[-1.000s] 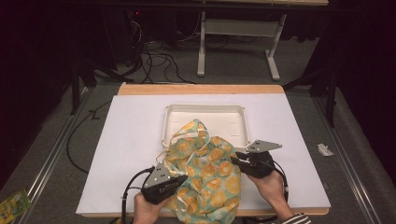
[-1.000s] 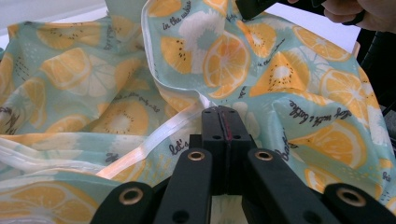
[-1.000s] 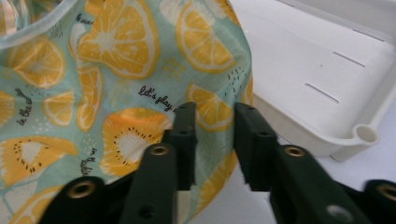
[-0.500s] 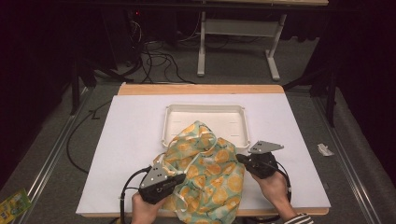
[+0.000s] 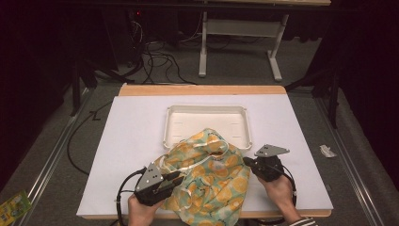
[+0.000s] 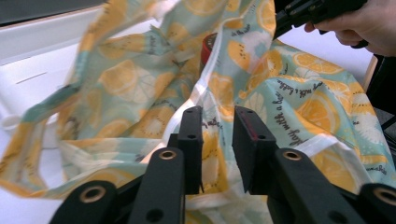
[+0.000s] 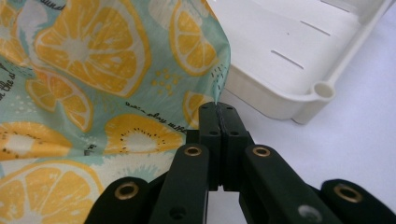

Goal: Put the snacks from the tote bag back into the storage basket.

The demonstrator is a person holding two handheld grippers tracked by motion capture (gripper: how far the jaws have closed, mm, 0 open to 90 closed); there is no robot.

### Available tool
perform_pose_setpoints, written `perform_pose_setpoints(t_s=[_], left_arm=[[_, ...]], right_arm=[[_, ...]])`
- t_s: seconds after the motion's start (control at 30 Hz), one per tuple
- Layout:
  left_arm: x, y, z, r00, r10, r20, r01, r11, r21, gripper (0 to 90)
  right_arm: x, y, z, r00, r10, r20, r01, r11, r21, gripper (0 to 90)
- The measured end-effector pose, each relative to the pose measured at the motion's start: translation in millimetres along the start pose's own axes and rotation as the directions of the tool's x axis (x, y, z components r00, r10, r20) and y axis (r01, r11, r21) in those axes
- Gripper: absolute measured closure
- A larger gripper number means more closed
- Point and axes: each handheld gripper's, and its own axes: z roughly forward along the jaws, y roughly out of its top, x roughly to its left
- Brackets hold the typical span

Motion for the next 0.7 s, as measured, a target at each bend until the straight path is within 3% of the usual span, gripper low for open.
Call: perform_pose_setpoints(t_s=[0.23, 0.37, 0.5, 0.53, 0.7], left_arm=[[12.7, -0.1, -17.5, 0.9955, -0.045, -0.083, 0.043, 0.9986, -0.029, 66.2], [17.5, -0.2, -22.0, 0.9920, -0.063, -0.109, 0.060, 0.9977, -0.031, 64.3], [23.1, -0.3, -27.3, 0.9844, -0.090, -0.151, 0.085, 0.9955, -0.043, 62.0], [26.0, -0.1, -28.9, 0.9800, -0.105, -0.169, 0.099, 0.9940, -0.046, 60.6], [34.1, 0.2, -29.7, 0.9727, -0.142, -0.184, 0.138, 0.9899, -0.035, 57.2]], right_arm=[[-4.3, -6.2, 2.9, 0.9999, 0.010, 0.014, -0.010, 0.9999, 0.011, 90.0], [-4.5, -7.3, 4.0, 0.9998, 0.011, 0.018, -0.011, 0.9998, 0.017, 90.0], [-5.4, -8.1, 4.6, 0.9998, 0.010, 0.020, -0.010, 0.9997, 0.023, 90.0], [-5.8, -8.8, 5.6, 0.9997, 0.010, 0.023, -0.011, 0.9997, 0.022, 90.0], [-6.4, -9.3, 6.3, 0.9997, 0.009, 0.024, -0.010, 0.9996, 0.027, 90.0]])
